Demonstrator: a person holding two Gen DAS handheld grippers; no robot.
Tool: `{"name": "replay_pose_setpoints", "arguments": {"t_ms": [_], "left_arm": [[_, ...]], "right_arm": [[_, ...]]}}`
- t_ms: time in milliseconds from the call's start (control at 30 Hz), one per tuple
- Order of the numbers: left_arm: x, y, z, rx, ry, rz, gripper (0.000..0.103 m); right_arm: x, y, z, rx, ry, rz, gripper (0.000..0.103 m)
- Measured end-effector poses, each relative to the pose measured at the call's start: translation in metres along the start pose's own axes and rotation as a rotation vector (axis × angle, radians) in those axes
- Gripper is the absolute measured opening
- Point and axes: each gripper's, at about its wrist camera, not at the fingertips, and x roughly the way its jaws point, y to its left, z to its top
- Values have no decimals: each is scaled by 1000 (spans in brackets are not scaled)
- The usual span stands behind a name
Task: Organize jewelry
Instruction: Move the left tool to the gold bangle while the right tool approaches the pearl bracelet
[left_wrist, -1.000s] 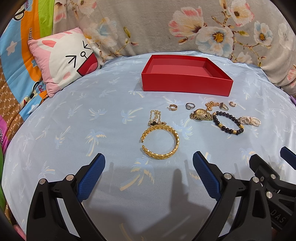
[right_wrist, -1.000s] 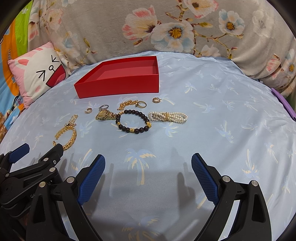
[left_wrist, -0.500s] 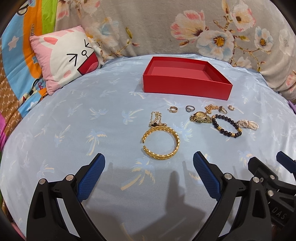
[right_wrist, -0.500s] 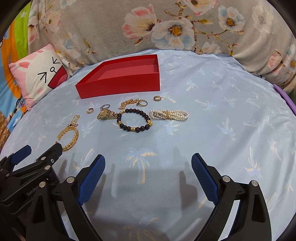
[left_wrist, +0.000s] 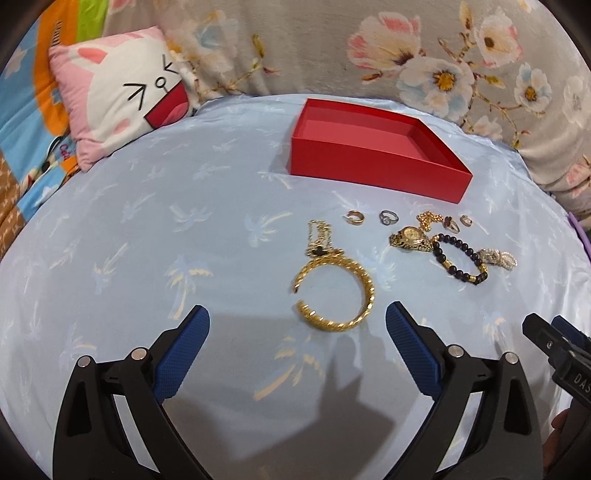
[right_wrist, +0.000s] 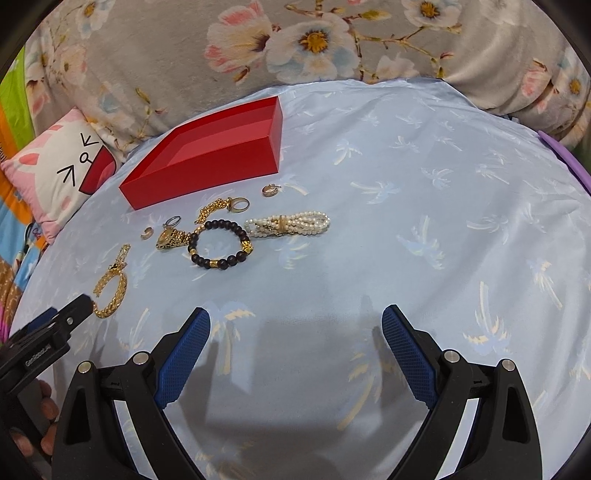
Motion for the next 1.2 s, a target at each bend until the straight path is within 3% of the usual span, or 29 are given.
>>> {"name": "replay_pose_setpoints", "arguments": {"t_ms": [233, 367, 533, 600, 933, 1200], "left_arm": [[22, -14, 7, 40, 41, 4, 90], [31, -16, 9, 45, 75, -10, 72], [32, -17, 10, 56, 75, -18, 64], [31, -18, 9, 63, 70, -20, 55], [20, -9, 11, 41, 12, -39, 54], [20, -1, 9, 9, 14, -53, 54]], "right_arm": [[-1, 4, -1, -33, -5, -8, 92], [0, 4, 0, -35, -1, -8, 92], [2, 5, 0, -40, 8, -8, 92], [2, 6, 0, -45, 10, -7, 92], [6, 2, 26, -100, -7, 9, 91], [38, -4, 65, -266, 24, 39, 73]]}}
